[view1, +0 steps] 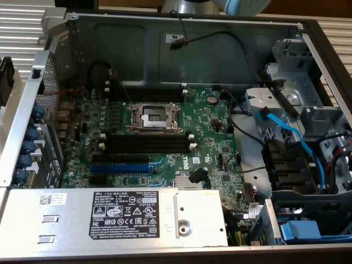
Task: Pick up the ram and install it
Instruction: 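Pick up the ram and move it above insertion slot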
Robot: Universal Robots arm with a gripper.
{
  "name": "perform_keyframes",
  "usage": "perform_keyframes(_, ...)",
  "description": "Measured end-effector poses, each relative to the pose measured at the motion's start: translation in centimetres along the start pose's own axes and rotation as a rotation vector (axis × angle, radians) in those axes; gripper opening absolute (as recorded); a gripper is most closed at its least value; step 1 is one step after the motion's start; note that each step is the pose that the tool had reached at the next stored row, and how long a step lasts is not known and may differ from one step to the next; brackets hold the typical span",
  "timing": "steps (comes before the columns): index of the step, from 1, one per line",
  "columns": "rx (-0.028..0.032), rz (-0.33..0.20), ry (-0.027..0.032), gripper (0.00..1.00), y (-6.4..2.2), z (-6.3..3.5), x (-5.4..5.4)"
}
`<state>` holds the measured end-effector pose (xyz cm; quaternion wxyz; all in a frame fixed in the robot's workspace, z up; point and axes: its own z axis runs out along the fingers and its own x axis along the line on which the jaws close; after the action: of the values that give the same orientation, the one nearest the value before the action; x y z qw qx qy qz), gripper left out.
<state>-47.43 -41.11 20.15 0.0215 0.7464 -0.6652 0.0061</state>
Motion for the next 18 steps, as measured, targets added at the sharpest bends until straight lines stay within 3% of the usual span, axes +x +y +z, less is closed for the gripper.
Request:
perform_keyframes(1,0.0,0.0,0.0,0.17,0.0,0.0,0.0)
perform_keyframes(18,0.0001,0.0,-0.0004,0.17,0.01,0.0,0.08)
